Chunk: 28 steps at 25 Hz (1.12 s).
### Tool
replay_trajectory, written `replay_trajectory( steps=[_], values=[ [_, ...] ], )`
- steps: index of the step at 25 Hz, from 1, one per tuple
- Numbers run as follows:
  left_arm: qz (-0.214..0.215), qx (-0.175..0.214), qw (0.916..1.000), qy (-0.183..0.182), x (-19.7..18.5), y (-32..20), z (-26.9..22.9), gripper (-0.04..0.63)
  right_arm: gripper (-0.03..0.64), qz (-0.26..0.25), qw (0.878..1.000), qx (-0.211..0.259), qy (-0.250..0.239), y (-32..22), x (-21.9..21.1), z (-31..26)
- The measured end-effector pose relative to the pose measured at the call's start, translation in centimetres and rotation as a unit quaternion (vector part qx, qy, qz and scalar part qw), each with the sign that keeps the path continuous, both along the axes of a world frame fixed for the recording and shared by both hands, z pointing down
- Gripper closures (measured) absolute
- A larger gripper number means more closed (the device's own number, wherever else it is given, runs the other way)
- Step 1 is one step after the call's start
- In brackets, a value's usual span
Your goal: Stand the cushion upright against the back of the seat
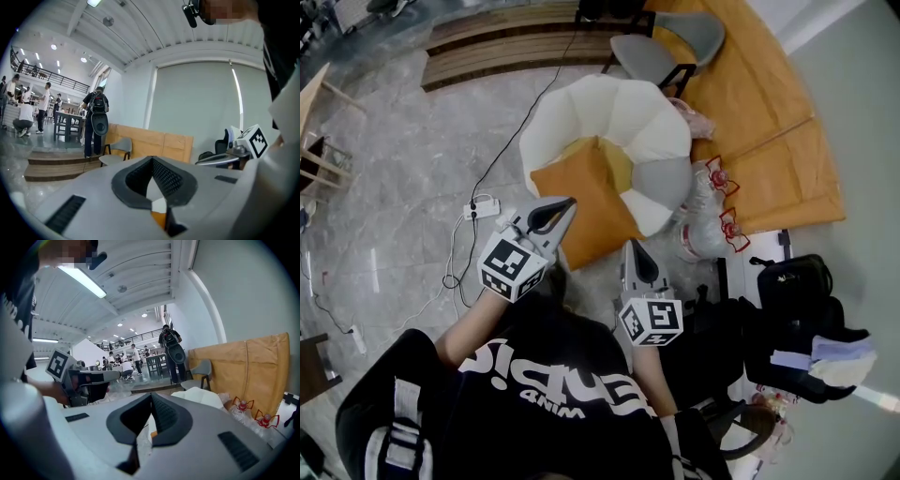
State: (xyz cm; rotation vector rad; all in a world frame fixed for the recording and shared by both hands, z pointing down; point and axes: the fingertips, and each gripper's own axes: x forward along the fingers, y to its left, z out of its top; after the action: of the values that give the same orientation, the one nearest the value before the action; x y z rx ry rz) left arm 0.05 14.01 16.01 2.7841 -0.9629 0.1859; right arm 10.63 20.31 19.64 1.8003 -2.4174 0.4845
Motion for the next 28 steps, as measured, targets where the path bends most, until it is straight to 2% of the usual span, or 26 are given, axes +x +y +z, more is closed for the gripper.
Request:
replay_trajectory(
  steps=[12, 20, 25, 28],
  values=[
    [0.018, -0.004, 0.9998, 0.013, -0.8, -9.8, 0.0, 0.586, 0.595, 0.012, 1.000, 0.002, 0.010, -11.1, -1.2, -0.8],
    [0.022, 0.016, 0.9992, 0.030, -1.2, -14.1, -1.1, 0.586, 0.595, 0.011, 1.000, 0.007, 0.014, -16.2, -2.4, -1.7],
    [0.007, 0.044, 0.9979, 0.047, 0.1, -15.7, -3.2, 0.586, 0.595, 0.005, 1.000, 0.017, 0.011, -17.8, -0.9, -2.5],
    [-0.012, 0.045, 0.9975, 0.054, 0.5, -16.9, -3.9, 0.586, 0.595, -0.007, 1.000, 0.020, 0.011, -19.1, -0.1, -2.8]
  ],
)
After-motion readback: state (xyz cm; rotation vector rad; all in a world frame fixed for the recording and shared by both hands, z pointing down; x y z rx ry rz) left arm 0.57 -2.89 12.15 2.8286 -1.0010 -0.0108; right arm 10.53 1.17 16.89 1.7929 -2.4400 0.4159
